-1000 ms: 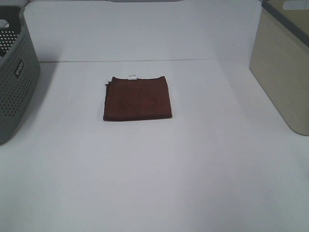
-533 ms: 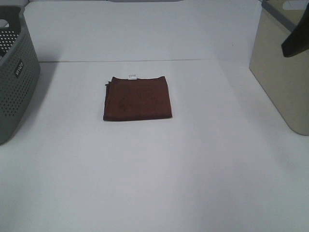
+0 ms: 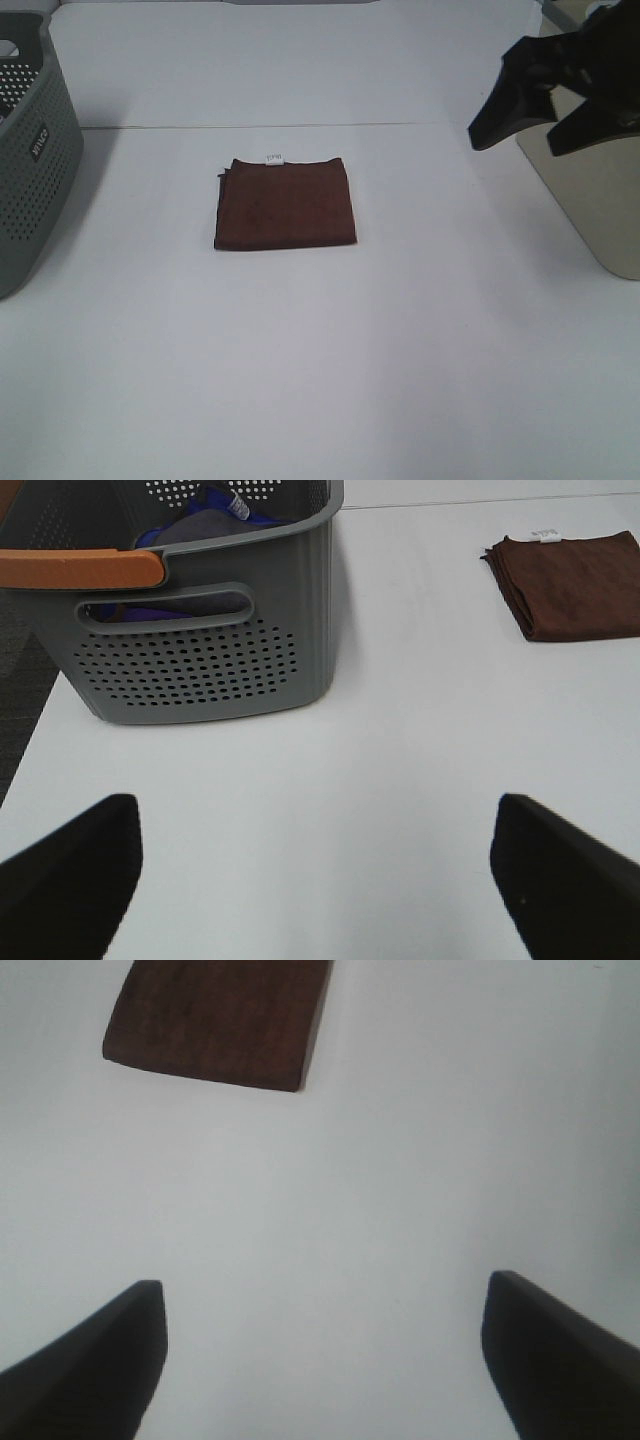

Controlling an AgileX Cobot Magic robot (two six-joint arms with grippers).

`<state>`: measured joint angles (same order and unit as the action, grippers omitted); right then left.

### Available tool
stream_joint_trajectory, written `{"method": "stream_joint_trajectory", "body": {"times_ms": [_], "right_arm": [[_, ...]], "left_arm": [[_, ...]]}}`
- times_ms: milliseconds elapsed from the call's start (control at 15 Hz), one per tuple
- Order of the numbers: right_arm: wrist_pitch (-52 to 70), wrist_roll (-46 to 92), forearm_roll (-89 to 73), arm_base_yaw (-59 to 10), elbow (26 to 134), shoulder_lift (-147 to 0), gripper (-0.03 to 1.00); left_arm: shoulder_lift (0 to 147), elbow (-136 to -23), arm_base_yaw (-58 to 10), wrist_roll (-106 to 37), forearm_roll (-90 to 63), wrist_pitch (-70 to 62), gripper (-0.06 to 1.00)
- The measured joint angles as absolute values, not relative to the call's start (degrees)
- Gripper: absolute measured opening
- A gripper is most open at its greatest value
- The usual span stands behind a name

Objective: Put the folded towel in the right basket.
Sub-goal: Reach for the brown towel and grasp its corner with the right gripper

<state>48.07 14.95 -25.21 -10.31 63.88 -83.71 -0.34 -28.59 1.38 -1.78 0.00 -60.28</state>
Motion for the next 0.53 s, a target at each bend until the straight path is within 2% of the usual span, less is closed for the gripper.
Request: {"method": "stream_joint_trajectory", "body": {"times_ms": [267, 533], "right_arm": [[45.72, 14.78, -25.55, -15.24, 70.42, -94.08, 0.82], [54.49, 14.78, -26.41, -15.41, 87.09, -110.41, 0.82]], "left_arm": [[-0.34, -28.59, 1.38, -1.78, 0.0, -60.28, 0.88], [-0.34, -28.59, 1.38, -1.78, 0.0, -60.28, 0.88]]}}
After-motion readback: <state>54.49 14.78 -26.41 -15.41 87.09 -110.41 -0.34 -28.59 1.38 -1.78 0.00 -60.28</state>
